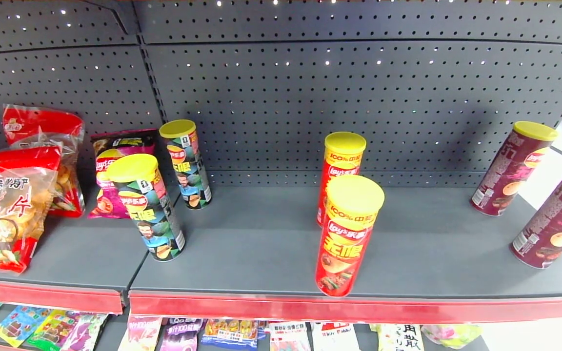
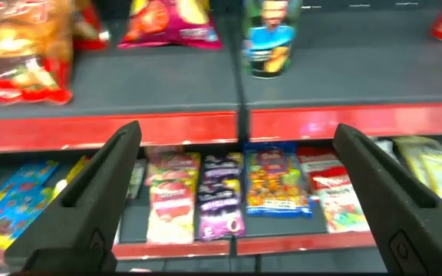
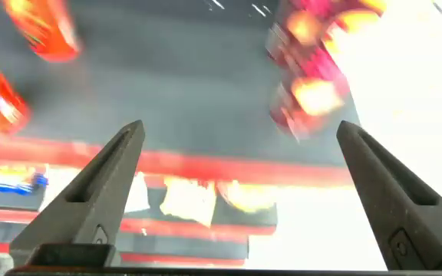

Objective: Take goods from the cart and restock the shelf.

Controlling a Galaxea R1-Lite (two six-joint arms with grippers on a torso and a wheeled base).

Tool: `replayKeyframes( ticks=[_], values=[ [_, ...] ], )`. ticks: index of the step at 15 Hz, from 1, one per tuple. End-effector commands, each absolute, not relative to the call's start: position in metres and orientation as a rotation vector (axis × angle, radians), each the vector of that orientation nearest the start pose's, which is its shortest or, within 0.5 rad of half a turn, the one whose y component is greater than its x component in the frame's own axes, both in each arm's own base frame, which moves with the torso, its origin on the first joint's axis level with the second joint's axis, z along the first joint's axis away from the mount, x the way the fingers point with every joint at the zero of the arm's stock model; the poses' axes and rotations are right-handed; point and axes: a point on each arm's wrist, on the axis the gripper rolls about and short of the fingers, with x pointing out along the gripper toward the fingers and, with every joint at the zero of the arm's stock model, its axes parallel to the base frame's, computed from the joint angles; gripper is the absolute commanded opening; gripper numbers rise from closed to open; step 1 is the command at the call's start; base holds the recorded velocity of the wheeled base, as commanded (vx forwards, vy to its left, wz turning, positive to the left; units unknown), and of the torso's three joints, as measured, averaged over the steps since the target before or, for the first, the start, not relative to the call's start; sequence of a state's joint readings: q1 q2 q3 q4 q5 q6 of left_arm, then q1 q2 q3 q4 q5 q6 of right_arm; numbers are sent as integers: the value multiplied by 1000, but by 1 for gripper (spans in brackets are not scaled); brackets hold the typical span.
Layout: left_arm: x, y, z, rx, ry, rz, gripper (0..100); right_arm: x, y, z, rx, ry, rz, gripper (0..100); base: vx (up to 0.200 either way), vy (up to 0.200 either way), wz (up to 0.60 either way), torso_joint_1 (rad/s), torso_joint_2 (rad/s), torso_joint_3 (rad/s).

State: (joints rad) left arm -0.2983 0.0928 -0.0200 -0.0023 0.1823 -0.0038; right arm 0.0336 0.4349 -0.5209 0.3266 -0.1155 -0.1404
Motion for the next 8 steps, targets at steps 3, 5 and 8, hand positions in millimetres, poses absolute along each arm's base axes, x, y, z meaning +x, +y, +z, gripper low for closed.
replayKeyframes(
  ticks=[3,5,8],
  values=[
    [-16,9,83,9,58,-127,100,-41,-2,91,-137,169,-67,100,0,0,0,0,0,0],
    [-17,10,83,5,44,-126,100,-35,3,88,-64,92,137,100,0,0,0,0,0,0],
    [-19,11,82,0,14,-126,100,-26,1,83,-127,-3,66,100,0,0,0,0,0,0]
  ],
)
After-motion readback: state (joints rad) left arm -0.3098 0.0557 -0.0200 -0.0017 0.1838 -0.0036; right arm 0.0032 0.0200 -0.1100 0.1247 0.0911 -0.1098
